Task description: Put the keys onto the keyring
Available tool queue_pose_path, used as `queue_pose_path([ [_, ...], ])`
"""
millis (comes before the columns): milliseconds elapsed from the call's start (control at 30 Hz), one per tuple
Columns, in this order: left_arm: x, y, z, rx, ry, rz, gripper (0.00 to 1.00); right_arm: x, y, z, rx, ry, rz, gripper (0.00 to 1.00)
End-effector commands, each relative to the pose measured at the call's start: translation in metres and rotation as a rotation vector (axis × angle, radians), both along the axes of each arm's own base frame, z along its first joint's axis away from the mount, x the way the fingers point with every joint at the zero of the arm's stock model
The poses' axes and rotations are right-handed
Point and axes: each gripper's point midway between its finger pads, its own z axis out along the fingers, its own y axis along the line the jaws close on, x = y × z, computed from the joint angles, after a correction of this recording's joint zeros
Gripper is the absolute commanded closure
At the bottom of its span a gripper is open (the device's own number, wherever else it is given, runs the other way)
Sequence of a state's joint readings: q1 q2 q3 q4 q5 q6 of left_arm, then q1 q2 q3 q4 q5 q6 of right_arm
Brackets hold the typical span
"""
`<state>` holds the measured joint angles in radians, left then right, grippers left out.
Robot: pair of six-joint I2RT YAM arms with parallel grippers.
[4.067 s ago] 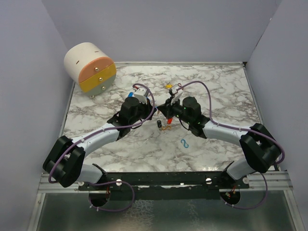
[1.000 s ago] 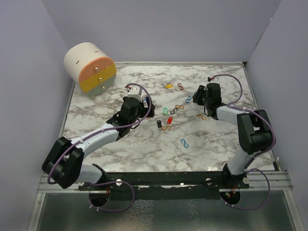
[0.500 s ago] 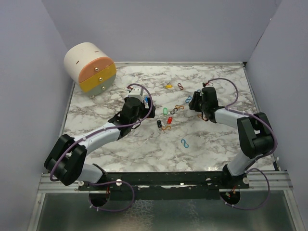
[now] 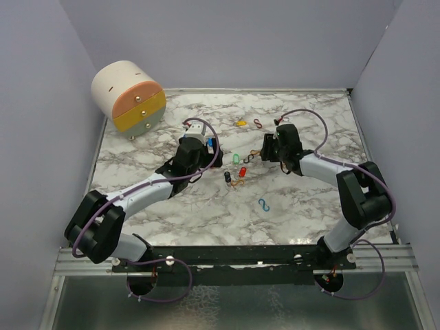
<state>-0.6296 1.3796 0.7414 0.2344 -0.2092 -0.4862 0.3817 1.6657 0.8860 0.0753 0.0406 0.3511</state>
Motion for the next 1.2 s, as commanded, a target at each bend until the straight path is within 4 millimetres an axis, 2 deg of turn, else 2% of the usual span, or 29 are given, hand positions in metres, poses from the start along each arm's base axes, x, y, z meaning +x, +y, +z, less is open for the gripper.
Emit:
queue_pose_path([
  [0, 0.008, -0.007, 0.011, -0.002, -0.014, -0.015, 0.11, -0.035, 0.02, 0.009, -0.026, 0.06, 0.042, 0.53],
  [133, 0.009, -0.01, 0.01, -0.001, -0.009, -0.029, 0.11, -0.074, 0.036, 0.019, -0.032, 0.082, 0.054, 0.53],
  [233, 0.01, -0.014, 0.012, -0.004, -0.01, -0.045, 0.11, -0.096, 0.039, 0.026, -0.038, 0.102, 0.05, 0.53],
  [267, 0.01, -0.016, 0.013, -0.006, -0.012, -0.051, 0.11, -0.103, 0.039, 0.028, -0.037, 0.107, 0.051, 0.47],
  [300, 0.011, -0.016, 0.014, -0.005, -0.011, -0.053, 0.11, -0.11, 0.038, 0.028, -0.04, 0.119, 0.051, 0.35],
  [333, 0.012, -0.017, 0.014, -0.001, -0.01, -0.055, 0.1, -0.117, 0.036, 0.026, -0.042, 0.133, 0.05, 0.32],
  [533, 0.015, -0.019, 0.008, 0.028, 0.011, -0.068, 0.1, -0.159, 0.029, 0.013, -0.053, 0.206, 0.07, 0.31],
  [567, 0.016, -0.019, 0.006, 0.033, 0.017, -0.067, 0.1, -0.166, 0.028, 0.009, -0.056, 0.226, 0.072, 0.2],
  [700, 0.016, -0.018, 0.007, 0.033, 0.017, -0.067, 0.1, -0.192, 0.028, 0.0, -0.065, 0.266, 0.084, 0.16],
  [933, 0.016, -0.016, 0.008, 0.03, 0.014, -0.063, 0.1, -0.214, 0.021, -0.015, -0.126, 0.312, 0.063, 0.16],
  [1167, 0.017, -0.014, 0.004, 0.038, 0.022, -0.055, 0.1, -0.214, 0.017, -0.029, -0.183, 0.337, 0.02, 0.17],
])
